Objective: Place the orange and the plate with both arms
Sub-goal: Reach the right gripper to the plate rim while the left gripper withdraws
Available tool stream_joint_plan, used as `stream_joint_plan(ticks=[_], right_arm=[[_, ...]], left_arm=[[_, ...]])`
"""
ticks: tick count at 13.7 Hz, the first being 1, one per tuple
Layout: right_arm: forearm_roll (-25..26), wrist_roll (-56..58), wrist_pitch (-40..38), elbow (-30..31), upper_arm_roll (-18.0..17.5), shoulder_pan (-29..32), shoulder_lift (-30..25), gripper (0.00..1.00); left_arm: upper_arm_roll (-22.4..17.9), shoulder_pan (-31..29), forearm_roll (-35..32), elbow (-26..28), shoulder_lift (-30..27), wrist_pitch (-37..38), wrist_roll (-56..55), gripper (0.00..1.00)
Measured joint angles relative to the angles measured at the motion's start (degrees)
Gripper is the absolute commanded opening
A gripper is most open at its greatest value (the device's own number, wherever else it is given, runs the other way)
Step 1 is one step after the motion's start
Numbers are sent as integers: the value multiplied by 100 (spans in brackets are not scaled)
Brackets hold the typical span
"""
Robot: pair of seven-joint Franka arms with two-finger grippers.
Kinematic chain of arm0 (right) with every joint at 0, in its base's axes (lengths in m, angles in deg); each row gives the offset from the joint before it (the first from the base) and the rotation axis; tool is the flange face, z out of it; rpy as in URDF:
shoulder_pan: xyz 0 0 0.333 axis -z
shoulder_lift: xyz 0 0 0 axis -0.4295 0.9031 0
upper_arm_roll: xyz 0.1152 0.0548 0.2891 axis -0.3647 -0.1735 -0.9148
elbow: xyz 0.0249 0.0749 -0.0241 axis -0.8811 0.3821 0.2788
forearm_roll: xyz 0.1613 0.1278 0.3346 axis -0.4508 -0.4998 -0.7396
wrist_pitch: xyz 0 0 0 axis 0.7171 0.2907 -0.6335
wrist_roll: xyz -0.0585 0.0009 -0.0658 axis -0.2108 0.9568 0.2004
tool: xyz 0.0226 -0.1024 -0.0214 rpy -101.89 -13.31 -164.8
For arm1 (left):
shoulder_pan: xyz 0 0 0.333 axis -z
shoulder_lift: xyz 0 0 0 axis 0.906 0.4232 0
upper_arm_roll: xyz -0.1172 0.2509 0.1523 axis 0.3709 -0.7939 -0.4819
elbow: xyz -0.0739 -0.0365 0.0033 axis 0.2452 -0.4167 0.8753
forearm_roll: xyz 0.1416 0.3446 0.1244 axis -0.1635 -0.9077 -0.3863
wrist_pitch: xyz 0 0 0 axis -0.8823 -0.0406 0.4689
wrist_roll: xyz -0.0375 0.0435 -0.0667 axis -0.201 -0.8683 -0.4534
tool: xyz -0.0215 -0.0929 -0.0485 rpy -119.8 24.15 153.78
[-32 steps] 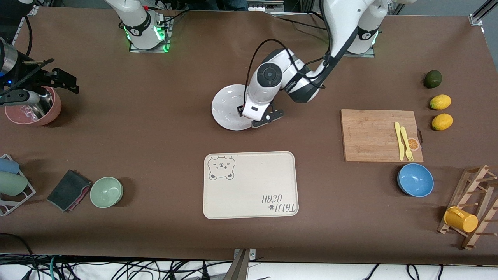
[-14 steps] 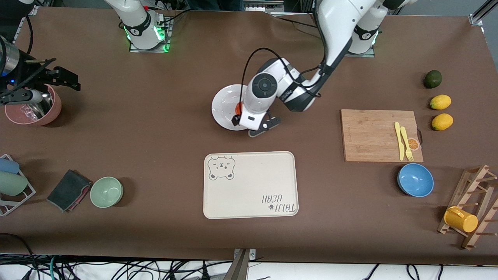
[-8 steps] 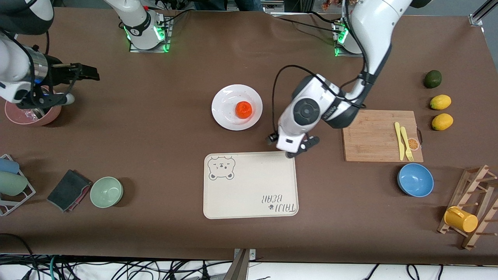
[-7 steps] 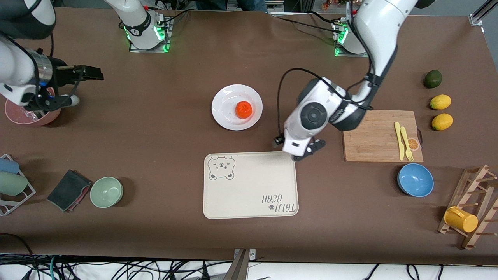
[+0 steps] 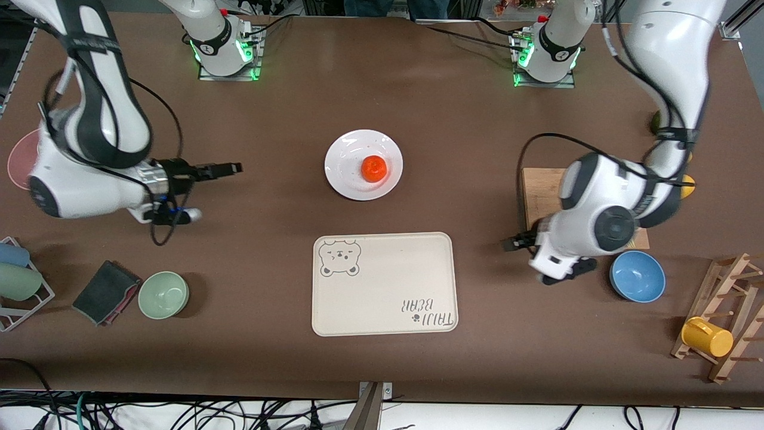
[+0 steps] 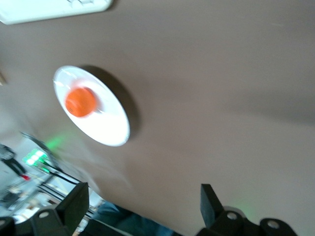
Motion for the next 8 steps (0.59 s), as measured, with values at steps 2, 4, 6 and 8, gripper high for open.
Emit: stream_joint_plan(ticks=[2,4,6,8], right_arm=[[-536,336,523,339,-65,-305,156,100],[-890,564,1023,493,-188,-559,380,100],[-1141,860,1498,514,-354,-770,618,100],[-1660,1574,1655,533,-488,-872,917,100]], left_arm=[[6,-416,0,-12,-163,297,918,100],[14,-704,-1,-26,-359,635,1601,100],[15,-914,-1,-35,-583,908,2146,100],[18,-1052,-1,-42,-814,1162,2466,100]])
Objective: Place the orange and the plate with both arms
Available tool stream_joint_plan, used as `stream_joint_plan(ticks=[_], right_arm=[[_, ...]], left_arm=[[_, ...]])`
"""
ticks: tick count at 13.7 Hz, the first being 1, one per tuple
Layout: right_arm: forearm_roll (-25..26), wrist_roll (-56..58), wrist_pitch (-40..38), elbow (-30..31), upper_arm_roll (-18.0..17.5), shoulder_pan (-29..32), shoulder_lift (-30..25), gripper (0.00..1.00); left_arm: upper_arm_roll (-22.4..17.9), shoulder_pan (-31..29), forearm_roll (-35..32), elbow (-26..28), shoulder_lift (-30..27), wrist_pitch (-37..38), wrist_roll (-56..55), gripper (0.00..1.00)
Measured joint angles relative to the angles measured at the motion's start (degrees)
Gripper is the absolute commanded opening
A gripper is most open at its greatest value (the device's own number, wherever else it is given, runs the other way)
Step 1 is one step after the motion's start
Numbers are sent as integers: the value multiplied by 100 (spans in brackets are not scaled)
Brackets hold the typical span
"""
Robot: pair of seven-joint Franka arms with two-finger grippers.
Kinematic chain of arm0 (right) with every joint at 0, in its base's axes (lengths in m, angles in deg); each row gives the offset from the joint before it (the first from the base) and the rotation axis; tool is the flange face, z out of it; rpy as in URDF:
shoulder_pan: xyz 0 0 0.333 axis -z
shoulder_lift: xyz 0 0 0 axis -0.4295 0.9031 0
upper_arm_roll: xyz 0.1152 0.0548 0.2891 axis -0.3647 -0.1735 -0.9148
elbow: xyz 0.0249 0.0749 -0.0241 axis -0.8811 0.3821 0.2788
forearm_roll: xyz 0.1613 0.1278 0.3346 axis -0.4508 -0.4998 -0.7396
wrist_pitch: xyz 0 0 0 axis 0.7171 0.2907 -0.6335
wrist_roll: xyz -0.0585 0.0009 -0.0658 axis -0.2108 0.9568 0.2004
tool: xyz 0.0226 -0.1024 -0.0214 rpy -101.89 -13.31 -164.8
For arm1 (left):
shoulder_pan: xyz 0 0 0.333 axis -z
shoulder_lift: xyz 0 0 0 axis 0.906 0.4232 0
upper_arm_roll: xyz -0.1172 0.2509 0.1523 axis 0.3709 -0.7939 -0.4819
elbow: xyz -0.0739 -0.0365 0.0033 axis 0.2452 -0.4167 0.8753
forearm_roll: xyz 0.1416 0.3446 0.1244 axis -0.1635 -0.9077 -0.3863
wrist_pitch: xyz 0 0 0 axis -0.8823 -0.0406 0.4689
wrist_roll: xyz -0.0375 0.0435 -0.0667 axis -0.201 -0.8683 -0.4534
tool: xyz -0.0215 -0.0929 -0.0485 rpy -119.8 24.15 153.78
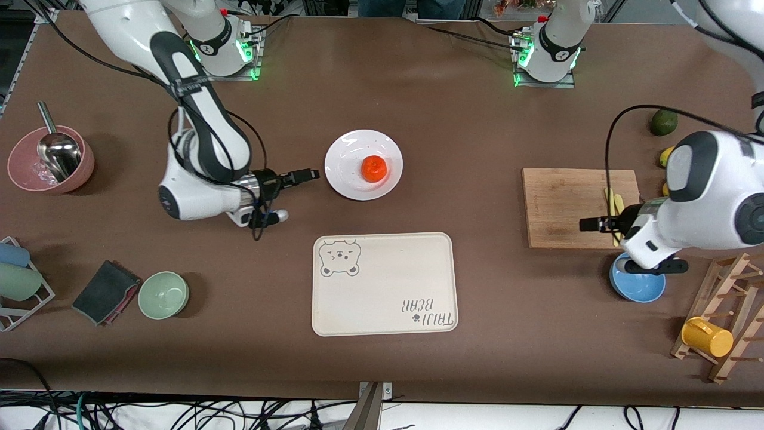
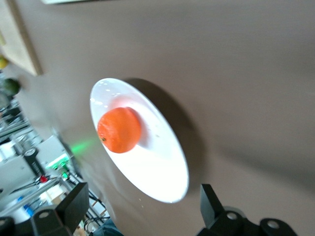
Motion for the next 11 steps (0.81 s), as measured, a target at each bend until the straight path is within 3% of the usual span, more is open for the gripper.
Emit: stream_joint_plan(ticks=[4,7,9,11], right_arm=[[-519,995,13,16,-107,-52,583,99],[-601,1066,22,16,-165,-178,716,94],[-614,1172,114,18,-166,-237,804,85],[-621,1319,214,18,-164,-241,912,64]], left_arm=[[-104,-63,0,-11,-562,142,104,100],[-579,250,109,-3,-1098,209,153,100],[-803,520,127,8,-1370,248,207,100],[-1095,848,132,70,-1646,280,464,100]])
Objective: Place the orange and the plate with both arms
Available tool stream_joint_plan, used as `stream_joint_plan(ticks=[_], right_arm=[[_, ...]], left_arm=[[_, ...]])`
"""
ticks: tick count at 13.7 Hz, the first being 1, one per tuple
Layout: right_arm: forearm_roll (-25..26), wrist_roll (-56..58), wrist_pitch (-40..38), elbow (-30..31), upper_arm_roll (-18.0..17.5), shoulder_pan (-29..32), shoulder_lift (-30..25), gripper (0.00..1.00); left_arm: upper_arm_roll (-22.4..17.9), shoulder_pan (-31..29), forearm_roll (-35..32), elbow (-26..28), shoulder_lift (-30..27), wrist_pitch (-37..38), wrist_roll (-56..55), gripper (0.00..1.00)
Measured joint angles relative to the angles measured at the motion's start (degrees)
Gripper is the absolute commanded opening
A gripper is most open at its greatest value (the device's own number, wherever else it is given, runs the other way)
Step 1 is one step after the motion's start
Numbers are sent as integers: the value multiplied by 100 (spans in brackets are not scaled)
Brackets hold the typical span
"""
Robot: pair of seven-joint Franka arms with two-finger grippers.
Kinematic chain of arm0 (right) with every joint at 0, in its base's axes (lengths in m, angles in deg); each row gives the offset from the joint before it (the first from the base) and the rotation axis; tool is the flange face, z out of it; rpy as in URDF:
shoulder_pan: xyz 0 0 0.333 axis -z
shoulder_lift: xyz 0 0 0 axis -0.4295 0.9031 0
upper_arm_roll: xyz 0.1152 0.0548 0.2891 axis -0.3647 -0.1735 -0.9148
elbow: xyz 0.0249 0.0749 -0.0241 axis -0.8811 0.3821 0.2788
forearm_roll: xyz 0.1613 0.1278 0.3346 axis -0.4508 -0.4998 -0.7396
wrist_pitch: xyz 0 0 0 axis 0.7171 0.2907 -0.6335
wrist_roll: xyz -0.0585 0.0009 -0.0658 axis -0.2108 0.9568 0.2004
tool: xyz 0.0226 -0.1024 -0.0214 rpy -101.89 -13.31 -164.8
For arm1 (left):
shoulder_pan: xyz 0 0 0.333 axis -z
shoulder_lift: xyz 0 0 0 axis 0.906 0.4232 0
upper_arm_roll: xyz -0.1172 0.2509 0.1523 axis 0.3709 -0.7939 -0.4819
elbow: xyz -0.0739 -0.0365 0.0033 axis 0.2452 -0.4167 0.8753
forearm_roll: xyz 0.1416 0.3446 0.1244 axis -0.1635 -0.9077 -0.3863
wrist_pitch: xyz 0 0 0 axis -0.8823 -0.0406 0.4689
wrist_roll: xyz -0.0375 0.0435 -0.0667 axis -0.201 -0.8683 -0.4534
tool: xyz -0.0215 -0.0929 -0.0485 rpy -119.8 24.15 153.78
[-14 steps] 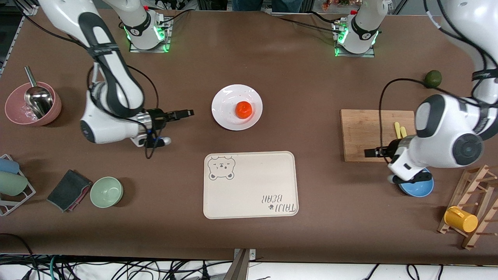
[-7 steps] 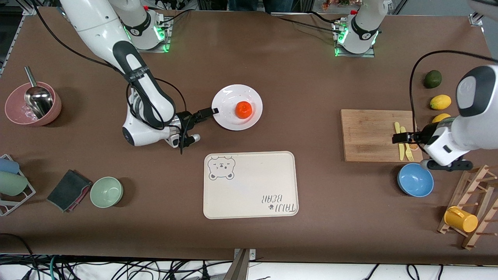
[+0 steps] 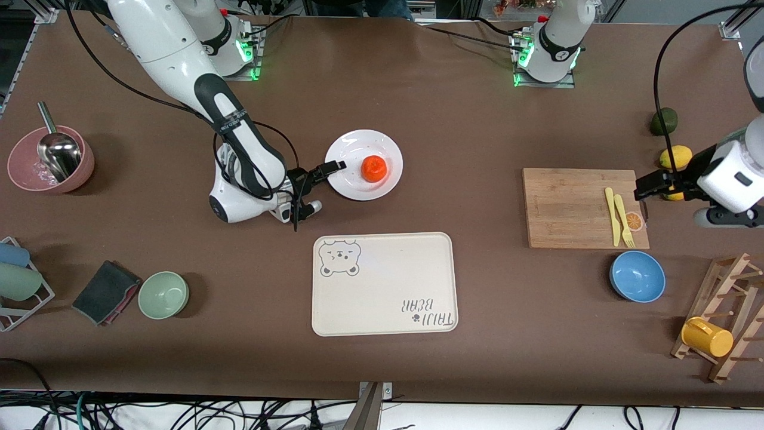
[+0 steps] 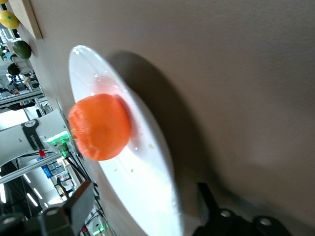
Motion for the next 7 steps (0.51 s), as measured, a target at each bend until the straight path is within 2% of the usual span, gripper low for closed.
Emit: stream_joint_plan(ticks=[3,6,7], right_arm=[[-18,304,3,-7,8,11,96,24],[-19,531,18,-7,12,11,170,0],[-19,563,19,-11,12,10,193,0]], left_arm=[[-592,482,34,292,-495,63,214,100],[-709,729,45,493,-712,86,264,100],[-752,796,45,511,-724,86,264,100]])
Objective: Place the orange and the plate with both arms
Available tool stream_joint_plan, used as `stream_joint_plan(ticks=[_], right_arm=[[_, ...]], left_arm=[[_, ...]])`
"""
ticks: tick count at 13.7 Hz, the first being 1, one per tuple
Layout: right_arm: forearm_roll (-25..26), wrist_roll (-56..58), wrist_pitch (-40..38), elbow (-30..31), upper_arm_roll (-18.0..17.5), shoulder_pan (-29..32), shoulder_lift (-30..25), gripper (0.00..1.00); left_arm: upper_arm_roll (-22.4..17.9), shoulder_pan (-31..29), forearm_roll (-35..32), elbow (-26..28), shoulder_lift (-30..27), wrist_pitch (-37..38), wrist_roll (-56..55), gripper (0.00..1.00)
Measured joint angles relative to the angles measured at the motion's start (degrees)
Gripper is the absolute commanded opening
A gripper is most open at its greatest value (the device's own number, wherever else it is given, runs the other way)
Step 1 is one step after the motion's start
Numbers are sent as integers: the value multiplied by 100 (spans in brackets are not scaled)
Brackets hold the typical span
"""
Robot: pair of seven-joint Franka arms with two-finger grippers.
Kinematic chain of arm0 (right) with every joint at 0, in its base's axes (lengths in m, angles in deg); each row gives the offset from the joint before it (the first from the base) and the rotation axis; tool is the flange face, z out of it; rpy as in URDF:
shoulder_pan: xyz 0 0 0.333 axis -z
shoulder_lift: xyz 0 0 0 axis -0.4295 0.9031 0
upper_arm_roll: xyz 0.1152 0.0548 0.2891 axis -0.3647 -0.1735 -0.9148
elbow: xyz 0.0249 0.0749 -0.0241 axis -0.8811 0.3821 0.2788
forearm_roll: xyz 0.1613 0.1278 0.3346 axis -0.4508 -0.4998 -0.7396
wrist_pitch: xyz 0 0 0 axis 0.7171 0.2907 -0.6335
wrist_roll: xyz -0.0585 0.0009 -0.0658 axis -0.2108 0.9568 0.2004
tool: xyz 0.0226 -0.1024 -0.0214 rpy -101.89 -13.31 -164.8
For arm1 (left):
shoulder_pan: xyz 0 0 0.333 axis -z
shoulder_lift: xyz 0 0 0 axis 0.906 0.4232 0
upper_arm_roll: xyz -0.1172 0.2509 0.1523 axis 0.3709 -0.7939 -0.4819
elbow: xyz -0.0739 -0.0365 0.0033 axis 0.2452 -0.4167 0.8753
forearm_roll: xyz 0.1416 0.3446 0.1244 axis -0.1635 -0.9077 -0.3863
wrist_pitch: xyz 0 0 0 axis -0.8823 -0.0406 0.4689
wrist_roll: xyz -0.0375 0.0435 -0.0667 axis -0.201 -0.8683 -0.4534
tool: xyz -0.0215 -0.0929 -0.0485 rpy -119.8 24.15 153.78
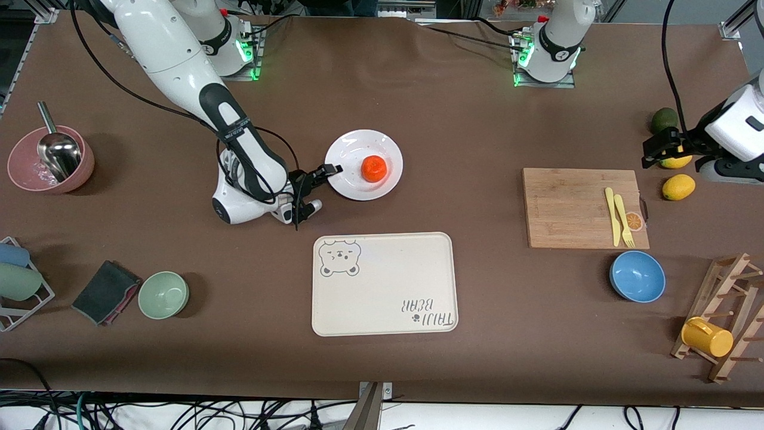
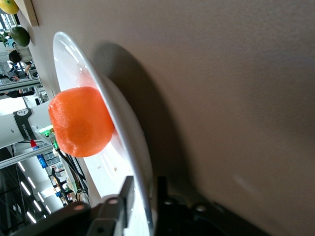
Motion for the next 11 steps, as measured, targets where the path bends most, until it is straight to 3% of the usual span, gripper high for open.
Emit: stream_joint_plan(ticks=[7,11], right_arm=[[-11,101,-57,-205,5,4,9,0],[-25,-336,-337,-877,64,176,6,0]], left_arm=[[-327,48,432,101,0,-2,18,100],[-331,49,432,105,0,-3,18,100]])
